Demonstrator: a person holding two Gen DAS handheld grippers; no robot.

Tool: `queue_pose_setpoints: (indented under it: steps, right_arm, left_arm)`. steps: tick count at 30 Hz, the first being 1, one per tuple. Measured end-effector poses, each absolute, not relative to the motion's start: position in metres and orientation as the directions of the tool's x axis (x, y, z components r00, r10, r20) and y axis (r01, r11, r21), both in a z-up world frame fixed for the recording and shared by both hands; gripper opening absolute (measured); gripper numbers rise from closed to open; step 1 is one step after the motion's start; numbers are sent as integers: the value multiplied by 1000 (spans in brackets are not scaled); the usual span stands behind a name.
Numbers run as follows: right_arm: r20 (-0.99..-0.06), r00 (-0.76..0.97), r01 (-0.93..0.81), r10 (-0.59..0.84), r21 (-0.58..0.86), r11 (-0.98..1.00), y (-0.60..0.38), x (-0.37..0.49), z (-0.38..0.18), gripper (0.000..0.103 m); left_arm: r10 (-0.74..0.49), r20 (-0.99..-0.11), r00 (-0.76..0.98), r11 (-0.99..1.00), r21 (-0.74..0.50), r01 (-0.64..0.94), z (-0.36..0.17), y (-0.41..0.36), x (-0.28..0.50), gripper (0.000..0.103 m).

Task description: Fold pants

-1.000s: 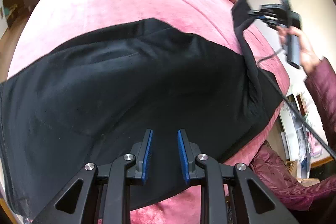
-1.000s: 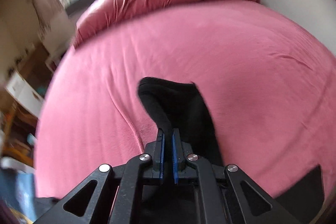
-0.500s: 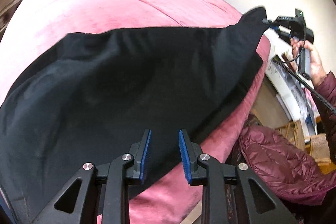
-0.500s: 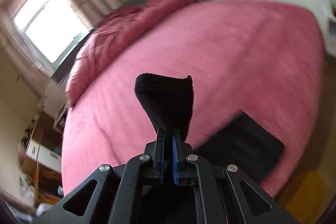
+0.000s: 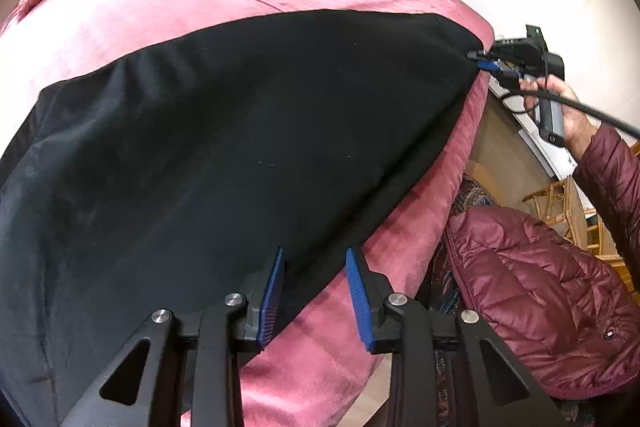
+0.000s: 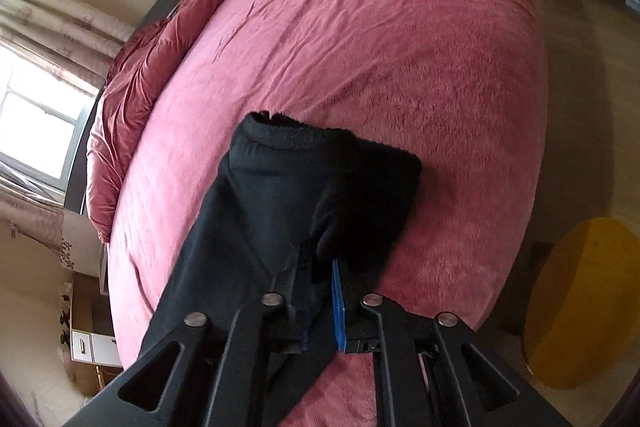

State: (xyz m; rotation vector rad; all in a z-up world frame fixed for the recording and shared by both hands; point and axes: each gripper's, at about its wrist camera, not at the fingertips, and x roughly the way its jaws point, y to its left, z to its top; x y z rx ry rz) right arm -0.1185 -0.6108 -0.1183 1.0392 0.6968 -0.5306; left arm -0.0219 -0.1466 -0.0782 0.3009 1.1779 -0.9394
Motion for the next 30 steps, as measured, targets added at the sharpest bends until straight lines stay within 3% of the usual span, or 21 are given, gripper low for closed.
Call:
queue_pose_setpoints:
  steps: [7, 10, 16, 20, 26, 29, 30]
  right_arm:
    - [-736, 667, 705, -115, 574, 417, -624, -118, -107, 17]
    - [-739, 660, 713, -138, 556, 427, -626, -118, -95, 8]
    - [-781, 602, 745, -169, 473, 469, -630, -141, -89, 8]
    - [-791, 595, 764, -145, 501, 408, -644, -149, -102, 11]
    - [-754, 654, 675, -63, 544, 499, -602, -152, -81, 12]
    - [-741, 667, 585, 76, 584, 564, -557, -140, -83, 28]
    - [-739, 663, 560, 121, 597, 575, -543, -136, -86, 42]
  left_arm:
    - [-482, -874, 58, 616, -291, 732, -83, -147, -20, 32]
    - [-485, -872, 73, 624, -286, 728, -80, -141, -19, 32]
    - [-515, -853, 79, 657, -334, 676, -79, -114, -10, 32]
    - [-488, -867, 106, 670, -293, 682, -80, -102, -8, 34]
    - [-480, -865, 145, 662, -248, 707, -81, -86, -9, 35]
    - [-479, -865, 151, 650, -233, 724, -84, -86, -14, 35]
    - [-478, -865, 152, 645, -228, 729, -85, -85, -14, 36]
